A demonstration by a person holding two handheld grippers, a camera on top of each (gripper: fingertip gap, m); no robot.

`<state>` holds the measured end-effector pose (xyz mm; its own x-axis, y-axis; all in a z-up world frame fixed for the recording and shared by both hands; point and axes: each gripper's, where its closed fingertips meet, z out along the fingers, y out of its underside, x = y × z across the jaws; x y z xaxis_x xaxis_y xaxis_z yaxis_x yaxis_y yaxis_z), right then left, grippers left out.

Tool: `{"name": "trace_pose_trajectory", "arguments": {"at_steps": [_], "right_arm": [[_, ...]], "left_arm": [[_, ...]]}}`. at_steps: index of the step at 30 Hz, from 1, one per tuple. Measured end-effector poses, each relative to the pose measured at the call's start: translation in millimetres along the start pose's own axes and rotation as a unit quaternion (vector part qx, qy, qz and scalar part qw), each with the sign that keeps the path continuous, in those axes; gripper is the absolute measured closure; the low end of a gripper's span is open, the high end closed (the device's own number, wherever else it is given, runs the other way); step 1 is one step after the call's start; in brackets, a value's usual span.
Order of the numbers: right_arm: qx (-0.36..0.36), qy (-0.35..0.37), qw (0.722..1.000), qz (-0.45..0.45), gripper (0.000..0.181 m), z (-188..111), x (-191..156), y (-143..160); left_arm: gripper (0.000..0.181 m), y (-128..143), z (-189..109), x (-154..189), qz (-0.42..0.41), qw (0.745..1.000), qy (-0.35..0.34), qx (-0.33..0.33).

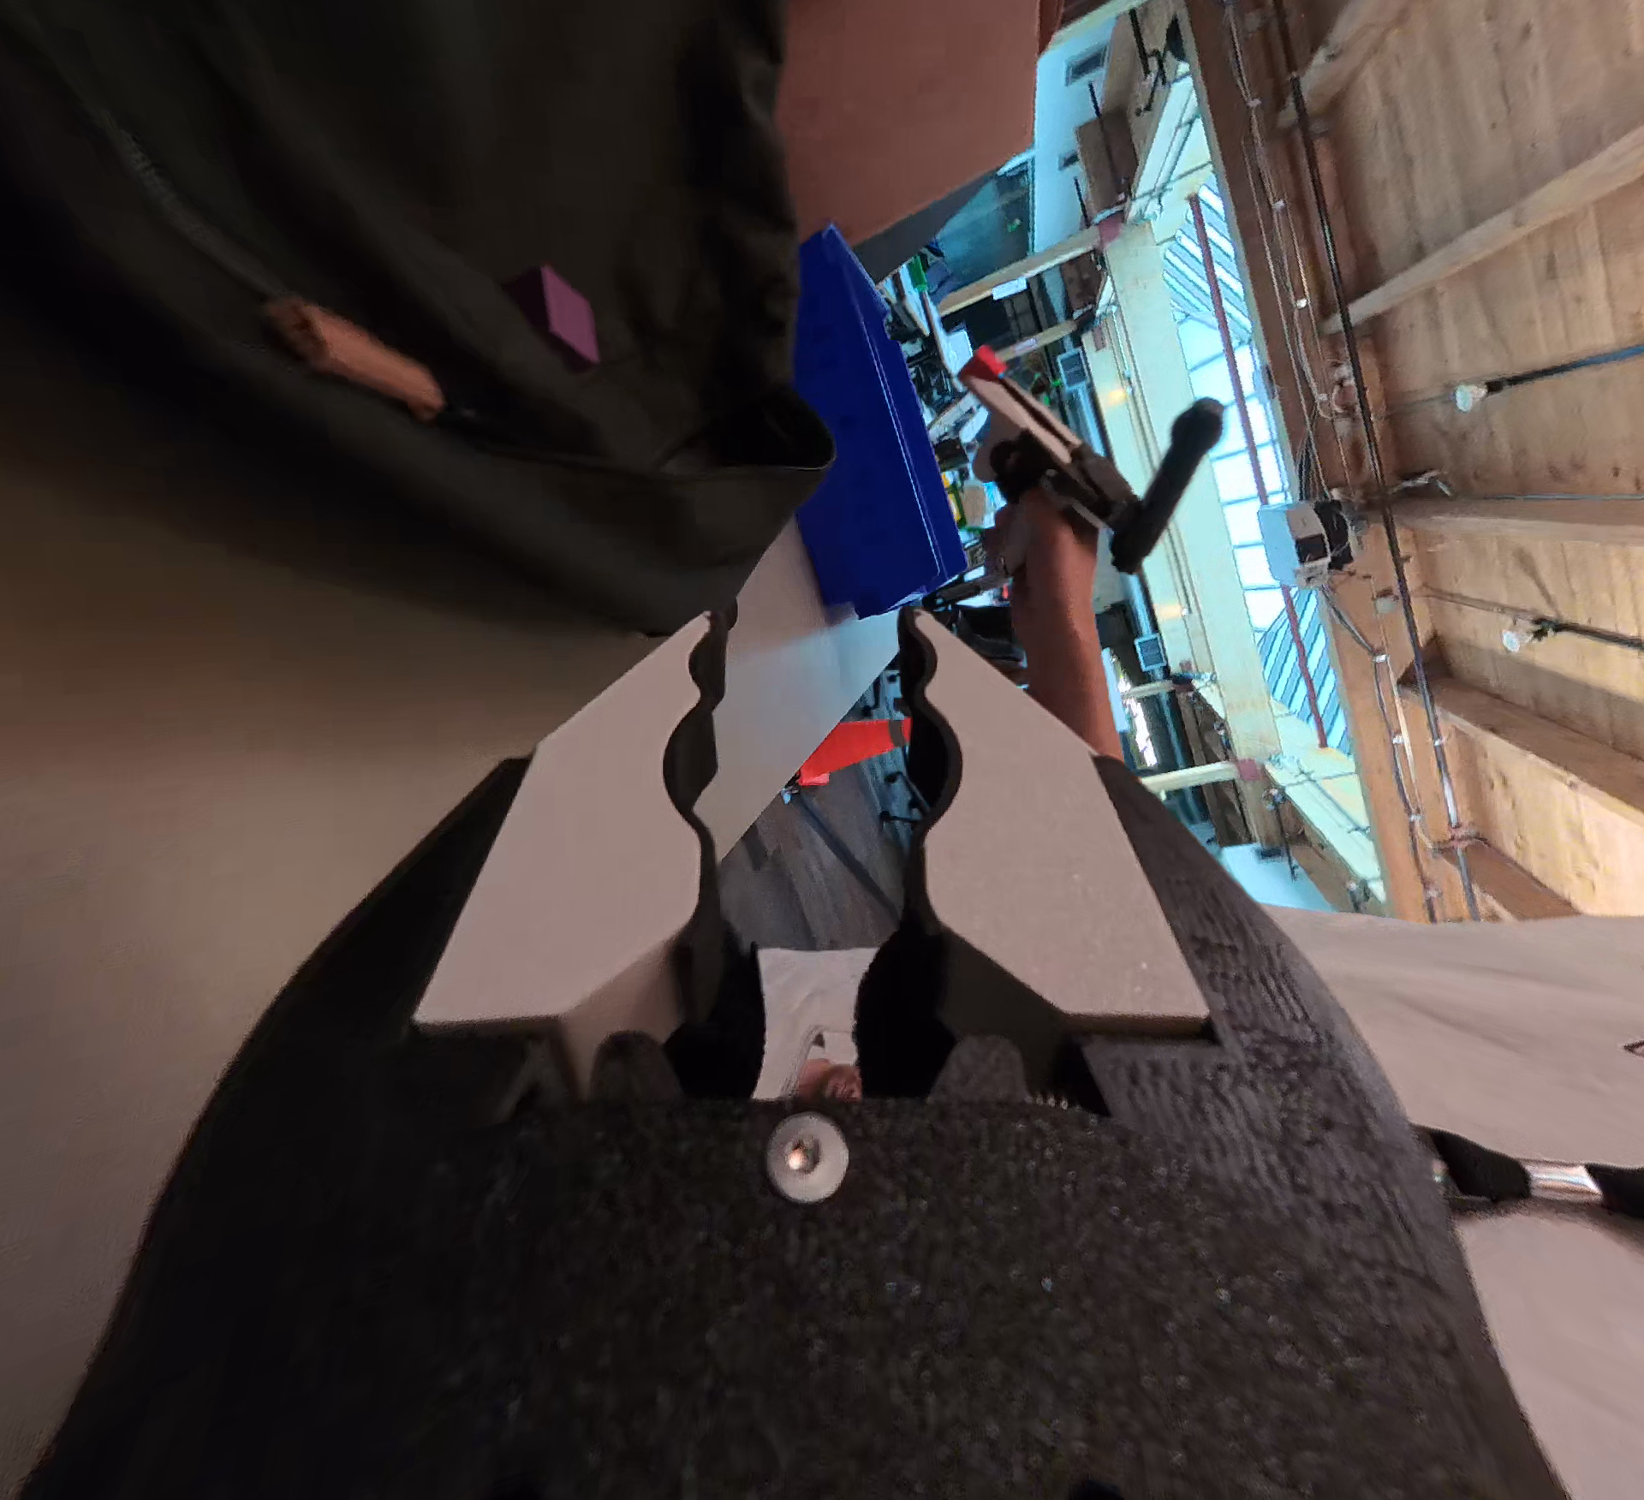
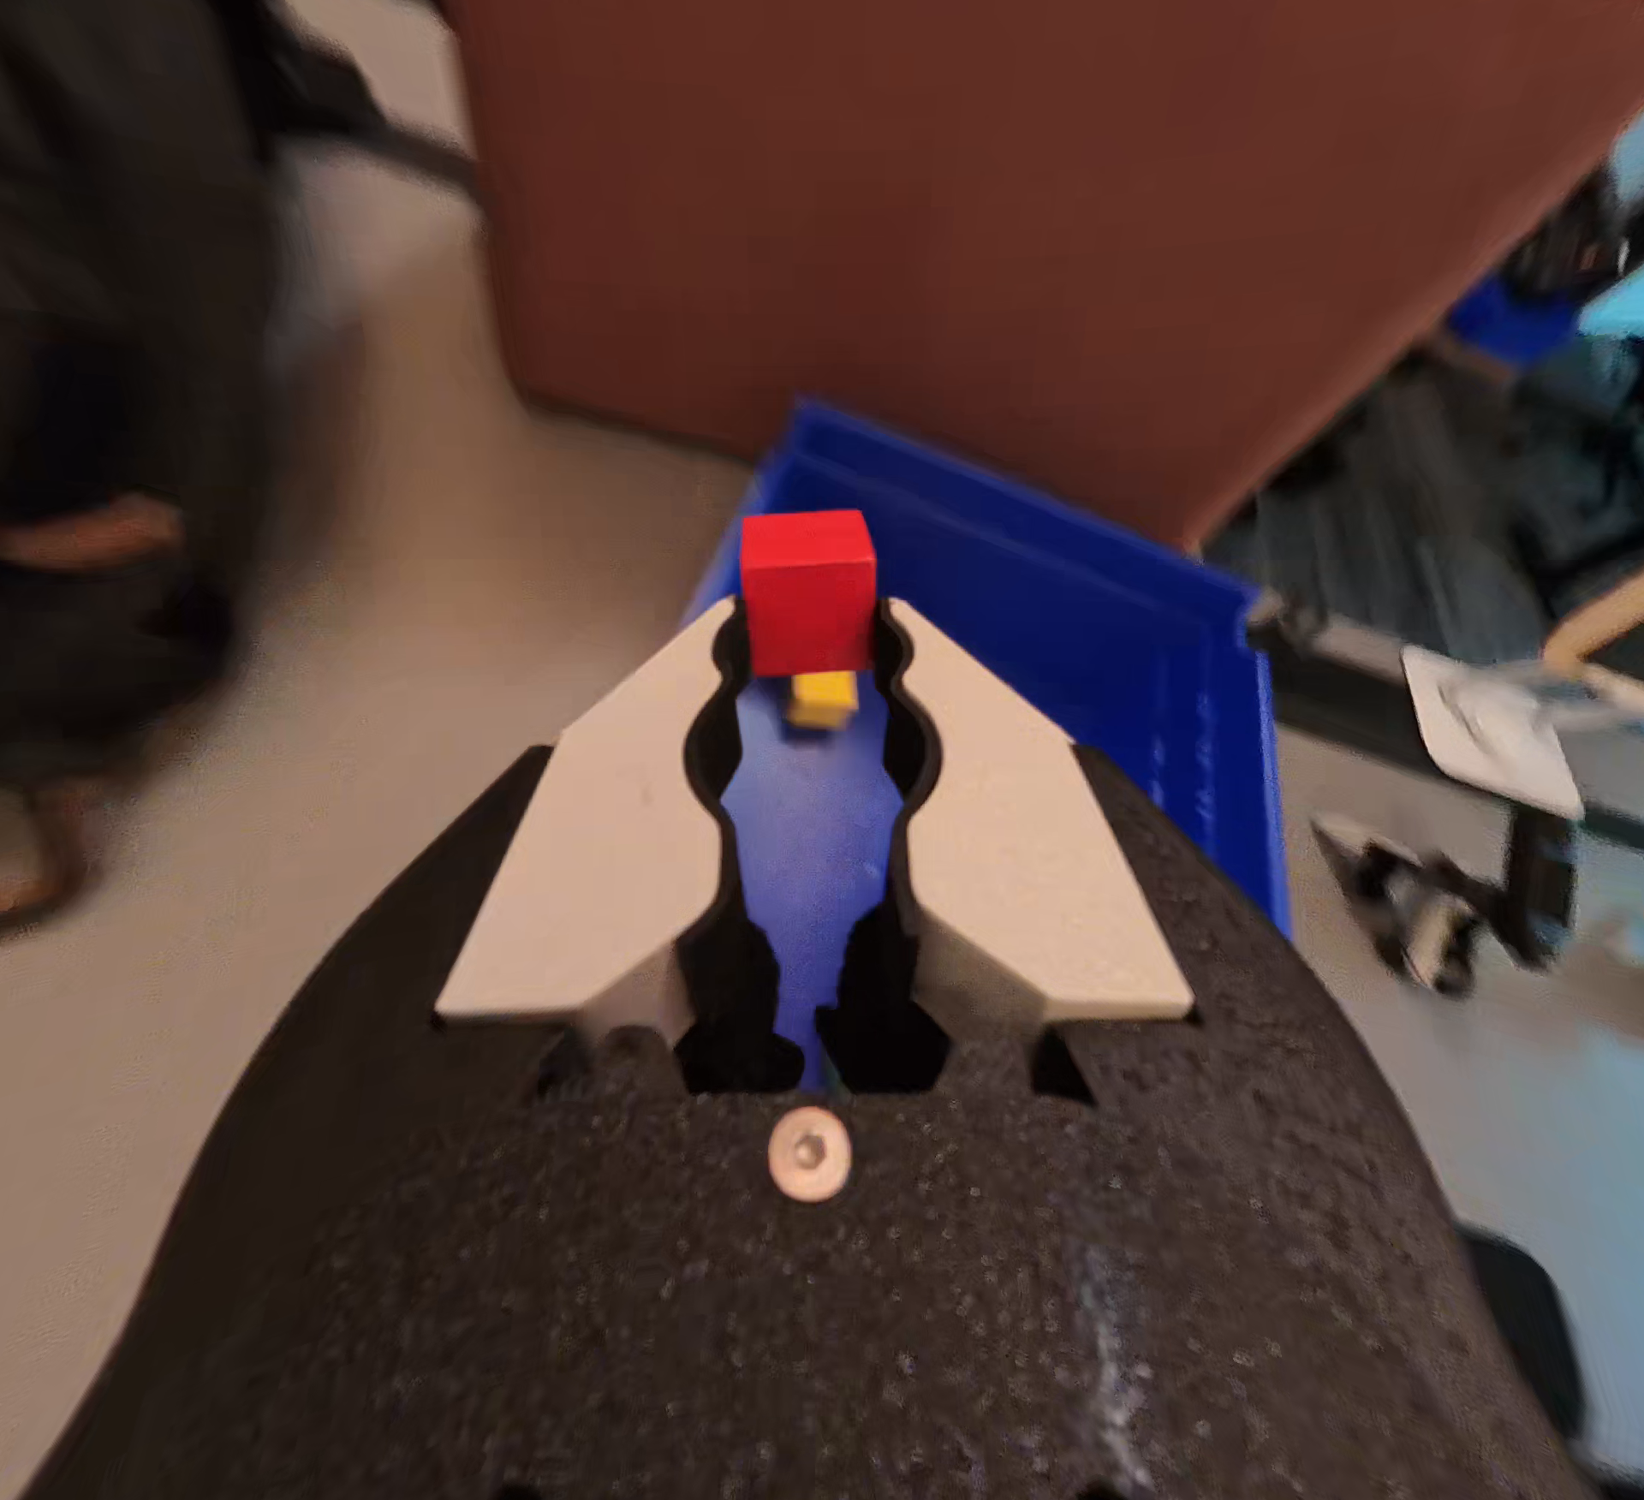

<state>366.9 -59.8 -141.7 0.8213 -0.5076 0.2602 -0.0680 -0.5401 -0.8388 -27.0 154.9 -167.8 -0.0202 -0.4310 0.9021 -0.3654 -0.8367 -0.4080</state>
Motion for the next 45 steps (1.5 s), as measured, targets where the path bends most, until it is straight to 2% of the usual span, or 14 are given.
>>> {"name": "trace_pose_trajectory", "arguments": {"at_steps": [6, 9, 12, 17, 19, 21, 24, 27, 31, 33, 36, 38, 40, 45], "right_arm": [[-0.254, -0.052, 0.966, -0.017, 0.154, 95.4, 42.9, 97.6], [-0.305, -0.086, 0.947, -0.045, 0.154, 119.5, 42.6, 115.5], [-0.314, -0.152, 0.936, -0.052, 0.154, 131.1, 21.3, 115.4], [-0.287, -0.173, 0.941, -0.042, 0.154, 143.5, 7.3, 104.5], [-0.284, -0.165, 0.944, -0.021, 0.143, 145.2, 7.9, 106.1], [-0.264, -0.143, 0.954, -0.014, 0.123, 143.8, 16.5, 105.3], [-0.222, -0.117, 0.968, 0.007, 0.119, 124.8, 30.1, 93.2], [-0.152, -0.100, 0.982, 0.049, 0.120, 81.7, 30.1, 55.7], [-0.009, -0.166, 0.983, 0.076, 0.120, 12.2, -47.1, -20.8], [0.005, -0.214, 0.975, 0.057, 0.116, -9.9, -107.3, -37.8], [-0.009, -0.314, 0.949, 0.018, 0.114, -19.9, -207.6, -47.2], [-0.023, -0.375, 0.927, -0.015, 0.114, -13.1, -266.5, -49.3], [-0.052, -0.397, 0.914, -0.065, 0.109, 5.0, -306.6, -46.8], [-0.119, -0.394, 0.892, -0.186, 0.125, 62.1, -354.5, -33.2]], "left_arm": [[0.142, -7.2, -9.0, -5.7, -0.040, 0.999, 0.003, 0.028], [0.142, -12.2, -9.5, 2.0, -0.027, 0.999, 0.003, 0.034], [0.142, -14.8, -11.0, 7.5, -0.012, 0.999, -0.002, 0.036], [0.142, -13.9, -13.7, 1.1, 0.003, 0.999, -0.030, 0.040], [0.141, -10.8, -13.9, -7.4, 0.021, 0.997, -0.059, 0.033], [0.141, -6.6, -12.8, -12.3, 0.039, 0.996, -0.079, 0.019], [0.141, -0.7, -8.9, -12.1, 0.054, 0.995, -0.088, -0.003], [0.142, 1.6, -5.5, -11.1, 0.068, 0.993, -0.094, -0.018], [0.142, -1.6, -4.2, -16.8, 0.099, 0.987, -0.127, -0.026], [0.142, -2.0, -3.2, -18.2, 0.116, 0.983, -0.141, -0.035], [0.142, -4.2, -5.0, -21.7, 0.150, 0.973, -0.170, -0.045], [0.142, -4.5, -8.3, -24.6, 0.175, 0.964, -0.192, -0.057], [0.142, -3.5, -13.6, -29.1, 0.195, 0.954, -0.217, -0.073], [0.142, 3.5, -36.4, -35.0, 0.202, 0.945, -0.242, -0.087]]}}
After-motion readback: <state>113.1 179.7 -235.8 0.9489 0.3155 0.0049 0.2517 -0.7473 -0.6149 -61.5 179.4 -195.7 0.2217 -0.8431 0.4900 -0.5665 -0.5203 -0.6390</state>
